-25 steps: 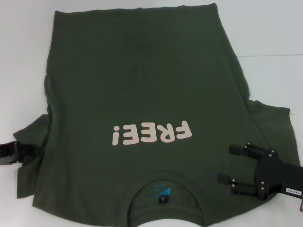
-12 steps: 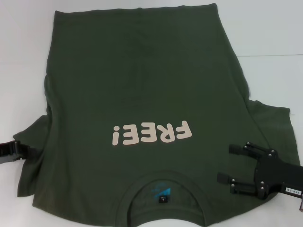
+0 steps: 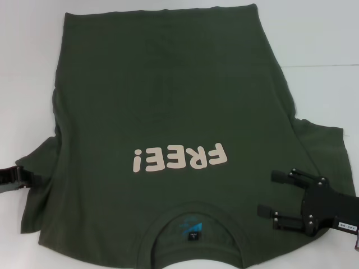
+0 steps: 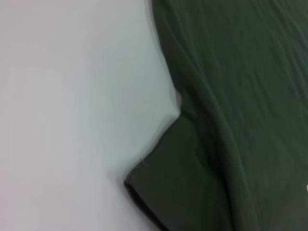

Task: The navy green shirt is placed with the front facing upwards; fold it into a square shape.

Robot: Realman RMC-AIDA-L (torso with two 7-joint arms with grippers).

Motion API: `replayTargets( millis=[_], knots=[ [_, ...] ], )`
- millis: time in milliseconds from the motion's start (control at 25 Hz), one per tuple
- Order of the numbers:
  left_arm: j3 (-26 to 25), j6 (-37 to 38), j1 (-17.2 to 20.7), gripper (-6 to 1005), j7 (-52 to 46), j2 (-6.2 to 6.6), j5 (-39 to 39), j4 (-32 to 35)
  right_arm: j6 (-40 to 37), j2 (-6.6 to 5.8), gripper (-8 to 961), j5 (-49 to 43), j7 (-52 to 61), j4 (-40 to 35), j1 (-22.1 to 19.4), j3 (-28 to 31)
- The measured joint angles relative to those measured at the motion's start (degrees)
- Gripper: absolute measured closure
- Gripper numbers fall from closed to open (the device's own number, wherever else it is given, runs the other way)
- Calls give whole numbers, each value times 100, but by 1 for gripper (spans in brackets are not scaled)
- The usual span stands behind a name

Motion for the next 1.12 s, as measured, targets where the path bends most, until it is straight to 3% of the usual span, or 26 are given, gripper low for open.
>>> replayTargets(
  millis=[520,1120],
  knots=[
    [-21,20,-58,932,9,35,-1,82,-14,0,58,8,0,0,0,65],
    [-113,393,-208,966,-50,249,-2,355,-37,2,57,13,0,9,0,159]
  ],
)
